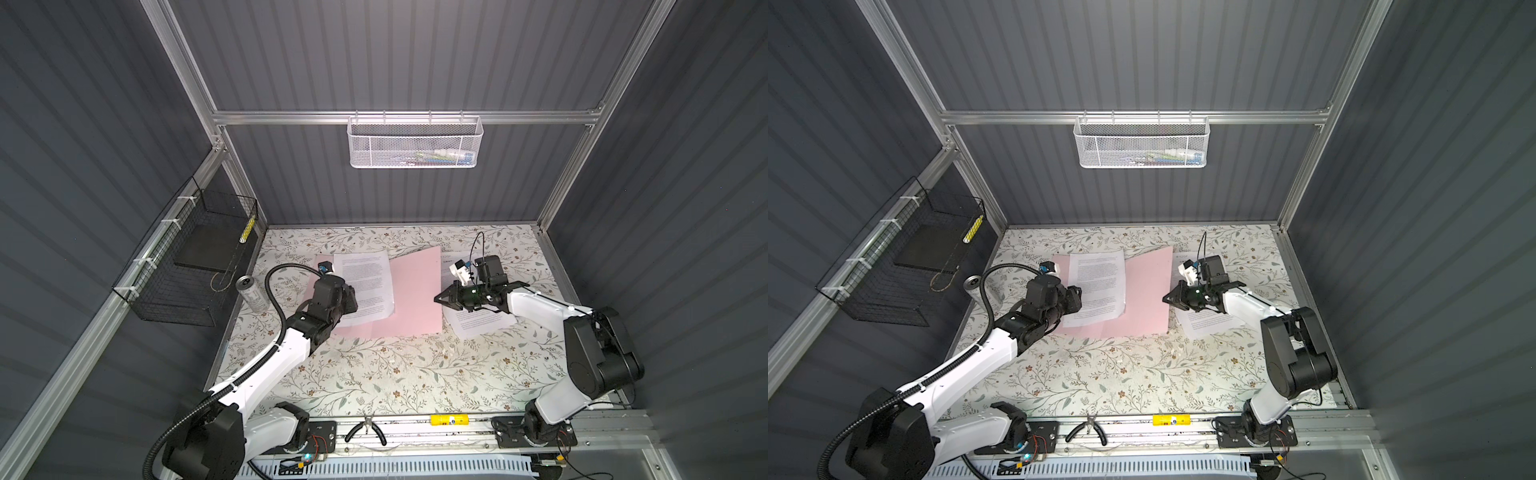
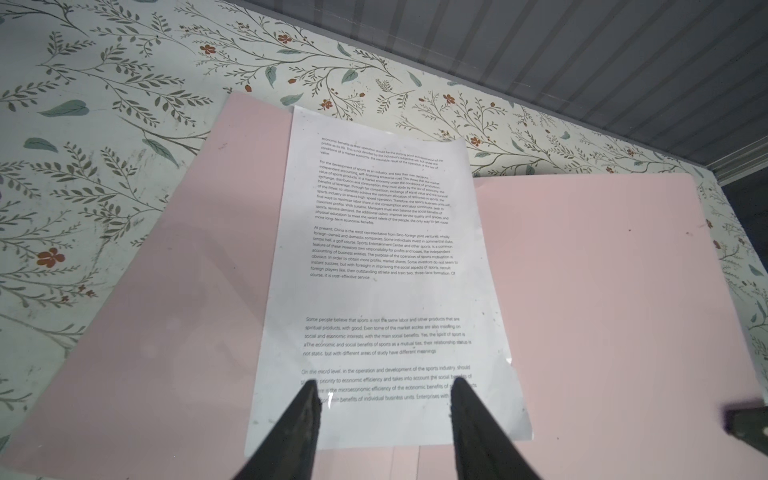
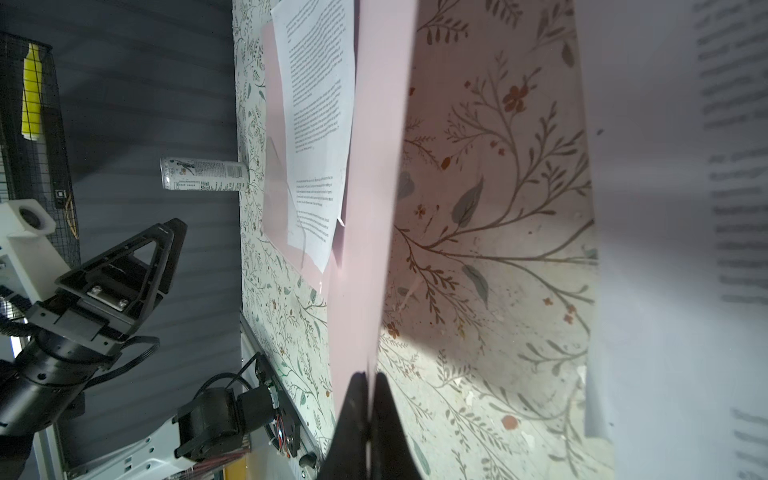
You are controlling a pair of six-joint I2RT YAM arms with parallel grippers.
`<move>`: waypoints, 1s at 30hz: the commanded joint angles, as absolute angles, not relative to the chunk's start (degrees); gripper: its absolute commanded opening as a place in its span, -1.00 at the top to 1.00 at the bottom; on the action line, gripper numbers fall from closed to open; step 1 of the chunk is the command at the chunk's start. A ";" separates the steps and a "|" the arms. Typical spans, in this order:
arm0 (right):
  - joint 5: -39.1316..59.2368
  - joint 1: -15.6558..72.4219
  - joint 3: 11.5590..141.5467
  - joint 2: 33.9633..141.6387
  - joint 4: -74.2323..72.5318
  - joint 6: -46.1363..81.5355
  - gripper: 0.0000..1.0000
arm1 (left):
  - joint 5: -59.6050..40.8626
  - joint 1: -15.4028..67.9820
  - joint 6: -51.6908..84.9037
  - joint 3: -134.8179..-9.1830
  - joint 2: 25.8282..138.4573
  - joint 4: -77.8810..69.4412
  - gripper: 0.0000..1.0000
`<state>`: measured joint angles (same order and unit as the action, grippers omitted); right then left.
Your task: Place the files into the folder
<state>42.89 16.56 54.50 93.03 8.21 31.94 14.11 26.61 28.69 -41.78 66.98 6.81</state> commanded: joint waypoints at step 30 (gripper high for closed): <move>30.28 13.28 77.60 83.61 34.79 19.99 -0.09 | 9.23 24.37 27.86 -38.53 72.51 0.67 -0.02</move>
